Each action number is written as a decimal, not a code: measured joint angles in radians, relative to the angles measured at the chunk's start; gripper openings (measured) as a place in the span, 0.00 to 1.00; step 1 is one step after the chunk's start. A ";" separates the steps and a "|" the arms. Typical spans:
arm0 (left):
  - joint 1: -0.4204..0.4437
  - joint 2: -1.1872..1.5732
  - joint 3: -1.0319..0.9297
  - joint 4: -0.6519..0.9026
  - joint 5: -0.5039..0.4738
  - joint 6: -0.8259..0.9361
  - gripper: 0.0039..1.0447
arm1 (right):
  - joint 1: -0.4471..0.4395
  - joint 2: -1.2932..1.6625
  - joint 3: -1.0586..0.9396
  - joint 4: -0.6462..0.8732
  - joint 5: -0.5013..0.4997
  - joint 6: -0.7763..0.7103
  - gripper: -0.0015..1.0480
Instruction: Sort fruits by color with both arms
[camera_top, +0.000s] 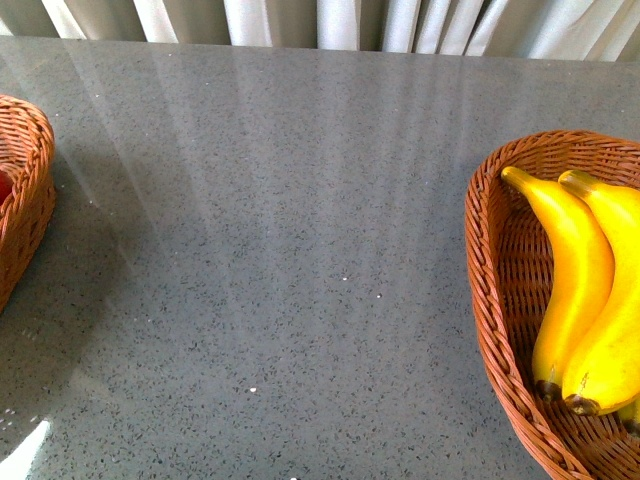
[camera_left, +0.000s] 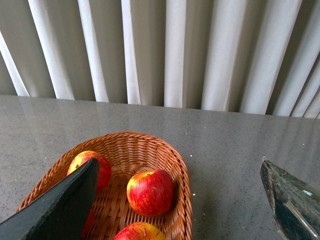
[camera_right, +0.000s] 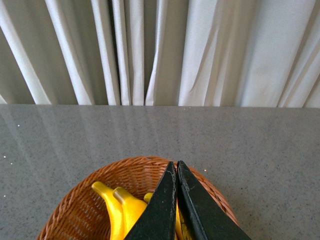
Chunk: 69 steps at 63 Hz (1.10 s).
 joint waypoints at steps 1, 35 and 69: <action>0.000 0.000 0.000 0.000 0.000 0.000 0.91 | 0.000 -0.011 -0.004 -0.007 0.000 0.000 0.02; 0.000 0.000 0.000 0.000 0.000 0.000 0.91 | 0.000 -0.314 -0.069 -0.219 0.000 0.000 0.02; 0.000 0.000 0.000 0.000 0.000 0.000 0.91 | 0.000 -0.529 -0.069 -0.430 0.000 0.000 0.02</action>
